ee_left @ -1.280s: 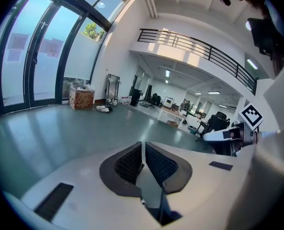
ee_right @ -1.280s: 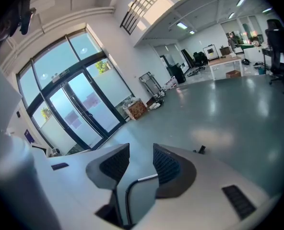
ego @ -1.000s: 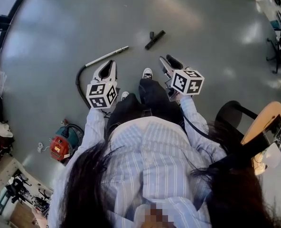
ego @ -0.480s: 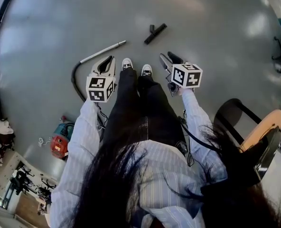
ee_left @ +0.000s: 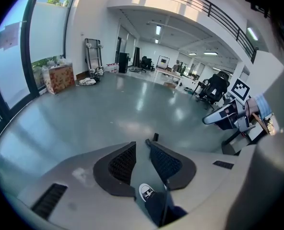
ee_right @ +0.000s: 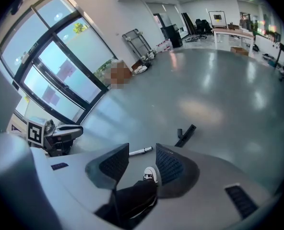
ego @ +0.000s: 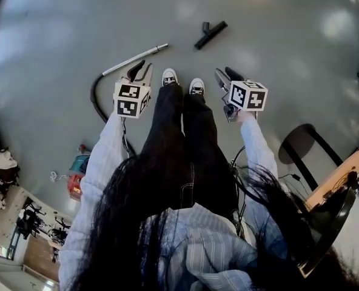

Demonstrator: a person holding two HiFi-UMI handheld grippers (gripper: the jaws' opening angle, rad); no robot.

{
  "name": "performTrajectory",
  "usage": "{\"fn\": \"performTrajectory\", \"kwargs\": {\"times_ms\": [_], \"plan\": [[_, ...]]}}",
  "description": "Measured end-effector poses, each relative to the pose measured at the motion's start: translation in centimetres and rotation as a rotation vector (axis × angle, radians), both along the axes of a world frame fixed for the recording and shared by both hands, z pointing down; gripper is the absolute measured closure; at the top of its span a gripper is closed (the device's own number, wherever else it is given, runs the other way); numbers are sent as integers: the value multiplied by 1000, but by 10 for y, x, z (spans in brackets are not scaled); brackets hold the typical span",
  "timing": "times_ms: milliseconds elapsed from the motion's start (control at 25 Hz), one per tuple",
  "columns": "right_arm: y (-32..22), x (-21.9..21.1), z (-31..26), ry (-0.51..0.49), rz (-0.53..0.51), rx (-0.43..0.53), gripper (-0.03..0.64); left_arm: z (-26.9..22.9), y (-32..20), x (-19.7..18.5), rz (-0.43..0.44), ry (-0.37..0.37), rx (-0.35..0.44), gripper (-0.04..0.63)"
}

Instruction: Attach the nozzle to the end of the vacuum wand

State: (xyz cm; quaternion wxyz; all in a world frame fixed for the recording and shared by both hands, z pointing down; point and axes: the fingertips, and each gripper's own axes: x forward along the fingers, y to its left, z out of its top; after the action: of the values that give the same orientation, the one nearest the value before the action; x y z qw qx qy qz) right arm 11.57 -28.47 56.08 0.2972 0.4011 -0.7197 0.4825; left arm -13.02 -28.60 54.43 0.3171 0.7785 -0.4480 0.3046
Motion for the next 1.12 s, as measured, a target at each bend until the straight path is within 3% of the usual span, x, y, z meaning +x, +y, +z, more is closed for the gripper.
{"fn": "performTrajectory", "kwargs": {"times_ms": [320, 400, 680, 920, 1120], "plan": [[-17, 23, 101, 42, 95, -95, 433, 102, 3, -7, 32, -7, -80, 482], [-24, 26, 140, 55, 112, -97, 386, 138, 9, -11, 23, -15, -94, 479], [-36, 17, 293, 18, 172, -133, 363, 272, 33, -22, 32, -84, -101, 476], [-42, 15, 411, 68, 73, -124, 347, 386, 41, -36, 75, -127, -99, 476], [-72, 43, 473, 166, 178, -29, 330, 459, 25, -51, 70, -153, -38, 459]]}}
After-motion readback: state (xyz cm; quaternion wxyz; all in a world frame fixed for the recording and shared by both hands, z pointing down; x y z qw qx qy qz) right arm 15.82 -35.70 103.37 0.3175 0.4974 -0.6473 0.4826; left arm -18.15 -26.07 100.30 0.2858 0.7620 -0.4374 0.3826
